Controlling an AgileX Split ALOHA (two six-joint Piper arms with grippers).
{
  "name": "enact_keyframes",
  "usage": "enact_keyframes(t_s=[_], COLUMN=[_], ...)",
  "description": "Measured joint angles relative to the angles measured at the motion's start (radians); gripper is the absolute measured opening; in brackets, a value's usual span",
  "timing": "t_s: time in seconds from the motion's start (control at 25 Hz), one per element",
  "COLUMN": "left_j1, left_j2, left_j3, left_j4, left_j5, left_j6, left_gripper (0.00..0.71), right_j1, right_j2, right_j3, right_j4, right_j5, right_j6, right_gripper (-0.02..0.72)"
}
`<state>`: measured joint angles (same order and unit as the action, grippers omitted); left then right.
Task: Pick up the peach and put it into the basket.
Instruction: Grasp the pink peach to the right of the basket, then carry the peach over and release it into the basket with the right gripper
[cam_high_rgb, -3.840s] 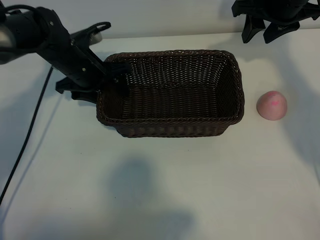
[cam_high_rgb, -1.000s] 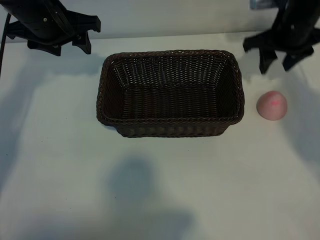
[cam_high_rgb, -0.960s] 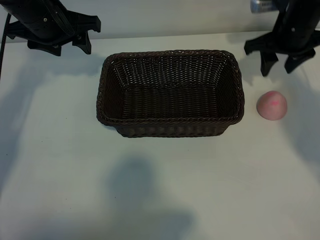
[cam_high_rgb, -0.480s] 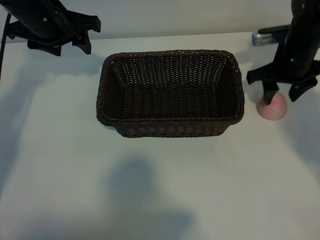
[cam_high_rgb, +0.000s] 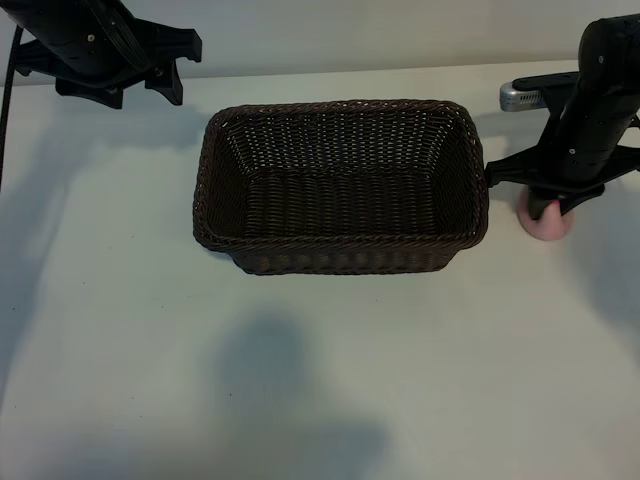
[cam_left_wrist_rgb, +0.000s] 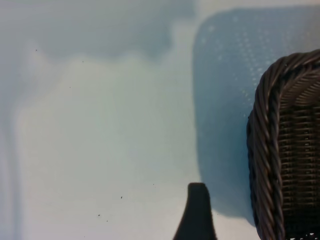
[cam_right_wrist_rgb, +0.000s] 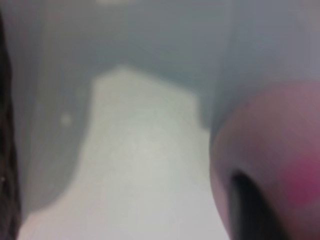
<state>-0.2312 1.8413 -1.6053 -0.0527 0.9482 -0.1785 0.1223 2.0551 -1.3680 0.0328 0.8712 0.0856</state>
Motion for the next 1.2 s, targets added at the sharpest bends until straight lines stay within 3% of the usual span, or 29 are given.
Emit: enact_keyframes(t_s=[0.08, 0.2, 0.36, 0.64, 0.96, 1.2], left_j1=[0.000, 0.000, 0.000, 0.000, 0.000, 0.000], left_j2=[0.000, 0.000, 0.000, 0.000, 0.000, 0.000], left_j3=[0.000, 0.000, 0.000, 0.000, 0.000, 0.000], left_j4=[0.000, 0.000, 0.000, 0.000, 0.000, 0.000], left_j5=[-0.001, -0.003, -0.005, -0.006, -0.006, -0.006], left_j6=[0.000, 0.002, 0.002, 0.002, 0.001, 0.001], left_gripper=[0.598, 0.598, 0.598, 0.598, 0.598, 0.598], right_j1=[0.000, 0.000, 0.000, 0.000, 0.037, 0.162], right_j2=[0.000, 0.000, 0.000, 0.002, -0.039, -0.082], right_j3=[0.000, -0.012, -0.101, -0.356, -0.501, -0.508], right_j4=[-0.019, -0.043, -0.073, -0.072, 0.017, 0.045], right_j5=[0.004, 0.034, 0.134, 0.328, 0.348, 0.351], right_j6=[0.016, 0.028, 0.034, 0.003, -0.020, -0.021], right_gripper=[0.093, 0.049, 0.045, 0.045, 0.045, 0.045])
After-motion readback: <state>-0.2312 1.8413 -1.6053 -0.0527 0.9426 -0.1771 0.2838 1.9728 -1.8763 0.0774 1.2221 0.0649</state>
